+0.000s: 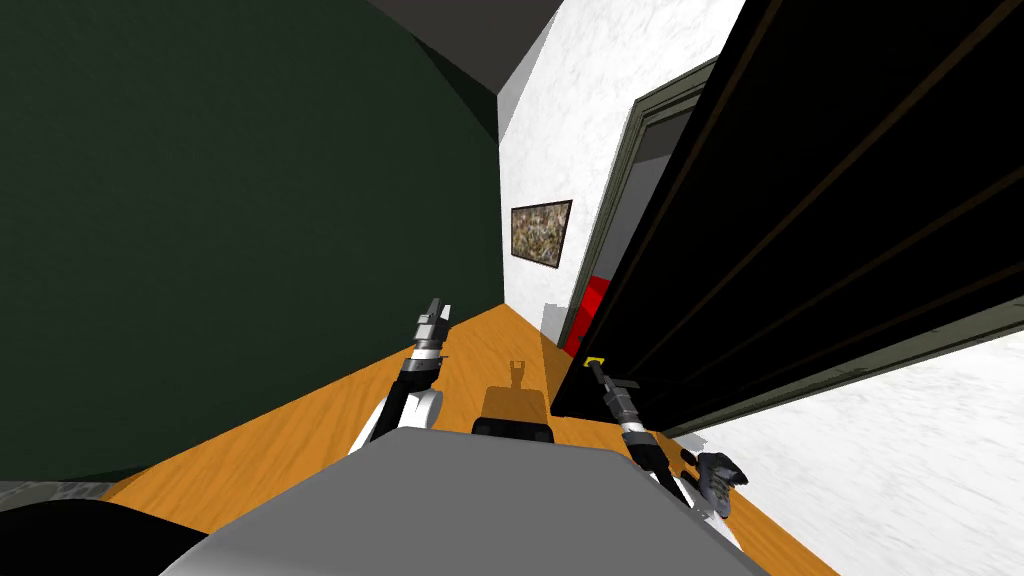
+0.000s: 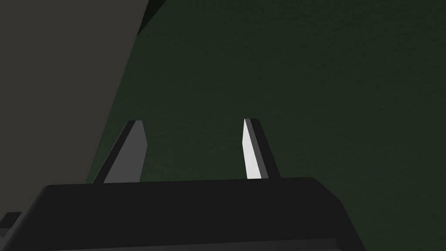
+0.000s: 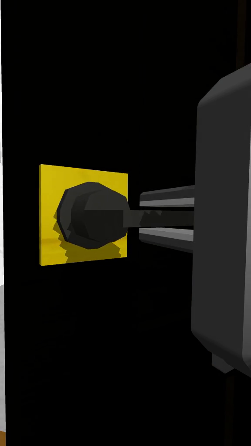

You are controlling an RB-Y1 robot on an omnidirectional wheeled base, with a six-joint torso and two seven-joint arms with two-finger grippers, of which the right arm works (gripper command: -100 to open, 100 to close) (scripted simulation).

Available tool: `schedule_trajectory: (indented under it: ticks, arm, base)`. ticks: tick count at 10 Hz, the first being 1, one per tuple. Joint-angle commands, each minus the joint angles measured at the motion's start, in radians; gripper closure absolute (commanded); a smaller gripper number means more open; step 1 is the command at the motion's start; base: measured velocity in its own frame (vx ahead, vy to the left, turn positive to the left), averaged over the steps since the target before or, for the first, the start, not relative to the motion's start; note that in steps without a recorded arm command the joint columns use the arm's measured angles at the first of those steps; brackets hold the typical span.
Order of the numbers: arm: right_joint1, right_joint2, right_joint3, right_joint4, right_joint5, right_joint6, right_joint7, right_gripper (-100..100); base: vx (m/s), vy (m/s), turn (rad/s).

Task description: Pull the door open

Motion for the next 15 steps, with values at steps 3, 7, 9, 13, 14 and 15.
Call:
schedule_trajectory:
  ticks: [3, 7, 9, 13, 14, 15]
  arm:
    - [0.032, -0.023, 0.013, 0.012, 0.004, -0.058, -0.021, 100]
    - [0.068, -0.049, 0.027, 0.026, 0.008, -0.121, -0.045, 100]
    - [0.082, -0.059, 0.033, 0.031, 0.009, -0.147, -0.054, 100]
    - [0.096, -0.062, 0.042, 0.033, 0.012, -0.164, -0.059, 100]
    - [0.099, -0.064, 0.043, 0.039, 0.012, -0.174, -0.061, 100]
    - [0.102, -0.067, 0.045, 0.046, 0.011, -0.185, -0.062, 100]
  base:
    - [-0.157, -0.060, 0.160]
    - [-0.169, -0.060, 0.125]
    - [-0.138, -0.049, 0.106]
    - [-0.124, -0.040, 0.122]
    - [-0.226, -0.094, 0.158]
    - [-0.230, -0.072, 0.167]
